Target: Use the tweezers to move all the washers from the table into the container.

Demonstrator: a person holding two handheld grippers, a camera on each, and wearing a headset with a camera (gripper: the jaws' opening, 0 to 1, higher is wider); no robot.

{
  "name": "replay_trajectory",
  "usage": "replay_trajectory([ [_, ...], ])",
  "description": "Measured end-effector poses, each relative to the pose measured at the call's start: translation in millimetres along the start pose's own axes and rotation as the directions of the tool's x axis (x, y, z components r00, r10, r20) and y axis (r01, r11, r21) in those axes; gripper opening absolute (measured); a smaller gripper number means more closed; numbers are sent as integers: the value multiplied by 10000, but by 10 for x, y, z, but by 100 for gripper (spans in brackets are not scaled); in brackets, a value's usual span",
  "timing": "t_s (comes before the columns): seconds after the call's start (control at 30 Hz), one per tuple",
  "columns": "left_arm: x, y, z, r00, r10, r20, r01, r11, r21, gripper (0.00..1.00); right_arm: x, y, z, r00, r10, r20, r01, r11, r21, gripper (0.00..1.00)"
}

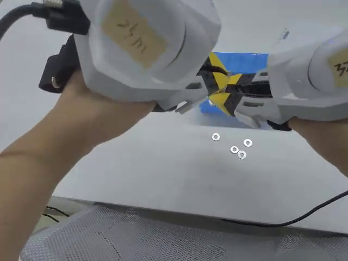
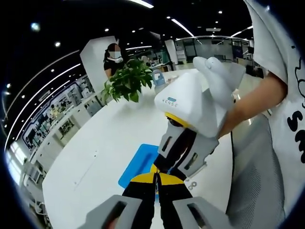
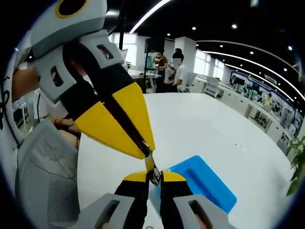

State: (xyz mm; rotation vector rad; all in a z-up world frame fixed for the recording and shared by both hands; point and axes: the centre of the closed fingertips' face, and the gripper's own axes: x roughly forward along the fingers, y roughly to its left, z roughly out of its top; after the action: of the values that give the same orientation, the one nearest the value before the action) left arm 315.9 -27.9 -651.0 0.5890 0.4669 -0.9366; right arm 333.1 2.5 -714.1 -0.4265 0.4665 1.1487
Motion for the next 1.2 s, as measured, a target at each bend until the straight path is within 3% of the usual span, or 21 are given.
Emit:
replay_trajectory([
  [0.13, 109, 117, -40, 9995, 301, 111, -298, 9992, -269, 0, 99, -161, -30, 9991, -421, -11, 421, 9991, -37, 4],
  [0.3, 247, 224, -139, 9978, 646, 176, -630, 9949, -788, 0, 216, -275, -134, 9980, -637, -26, 637, 9970, 442, 4],
  [0.57, 440, 320, -328, 9949, 983, -227, -1001, 9899, -1002, 0, 428, -362, -277, 9975, -667, -217, 682, 9945, 797, 4],
  [0.83, 581, 467, -468, 9896, 1355, -487, -1421, 9735, -1792, 0, 568, -440, -366, 9962, -811, -303, 848, 9850, 1500, 4],
  [1.03, 607, 475, -516, 9872, 1476, -602, -1575, 9609, -2278, 0, 606, -440, -414, 9946, -941, -435, 1003, 9802, 1710, 4],
  [1.2, 618, 456, -542, 9875, 1411, -705, -1536, 9616, -2276, 0, 617, -429, -438, 9943, -943, -498, 1016, 9800, 1713, 5],
])
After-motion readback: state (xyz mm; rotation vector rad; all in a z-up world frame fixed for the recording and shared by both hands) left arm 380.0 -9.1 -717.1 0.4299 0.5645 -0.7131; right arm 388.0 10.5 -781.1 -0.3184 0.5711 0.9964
